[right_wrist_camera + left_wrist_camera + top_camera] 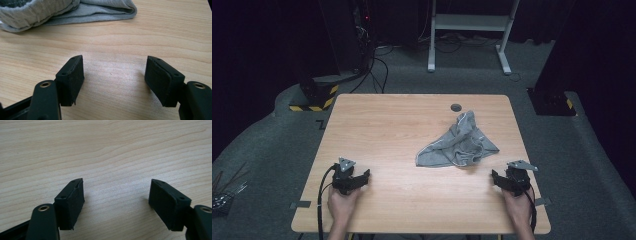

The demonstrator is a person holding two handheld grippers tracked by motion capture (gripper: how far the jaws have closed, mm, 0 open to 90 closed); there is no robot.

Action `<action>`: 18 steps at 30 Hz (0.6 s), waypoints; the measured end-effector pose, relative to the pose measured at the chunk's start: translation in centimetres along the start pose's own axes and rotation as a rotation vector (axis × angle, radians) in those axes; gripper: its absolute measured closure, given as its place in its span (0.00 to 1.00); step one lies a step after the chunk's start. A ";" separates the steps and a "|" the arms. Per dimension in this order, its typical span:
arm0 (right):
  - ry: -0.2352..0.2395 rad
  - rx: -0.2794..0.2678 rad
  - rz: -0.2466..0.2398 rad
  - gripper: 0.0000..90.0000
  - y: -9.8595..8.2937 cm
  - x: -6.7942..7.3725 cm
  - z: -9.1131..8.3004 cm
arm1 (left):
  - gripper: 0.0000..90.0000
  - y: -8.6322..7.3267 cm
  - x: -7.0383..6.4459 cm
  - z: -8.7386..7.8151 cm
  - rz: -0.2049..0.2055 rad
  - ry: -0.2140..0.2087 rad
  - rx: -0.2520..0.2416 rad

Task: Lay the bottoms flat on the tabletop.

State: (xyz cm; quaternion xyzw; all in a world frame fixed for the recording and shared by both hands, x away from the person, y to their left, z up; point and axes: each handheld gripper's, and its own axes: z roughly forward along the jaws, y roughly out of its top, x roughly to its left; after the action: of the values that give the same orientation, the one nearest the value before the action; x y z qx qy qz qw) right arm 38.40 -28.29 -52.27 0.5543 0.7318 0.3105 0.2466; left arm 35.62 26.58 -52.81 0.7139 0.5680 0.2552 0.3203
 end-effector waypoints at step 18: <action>0.069 -0.004 -0.017 0.30 0.5 0.2 0.4 | 0.32 0.0 0.0 0.0 -0.003 -0.001 0.000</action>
State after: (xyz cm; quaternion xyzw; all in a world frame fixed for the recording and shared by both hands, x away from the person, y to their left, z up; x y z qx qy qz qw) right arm 38.93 -27.94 -52.21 0.5364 0.7441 0.3288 0.2248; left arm 35.60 26.59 -52.81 0.7130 0.5690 0.2546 0.3209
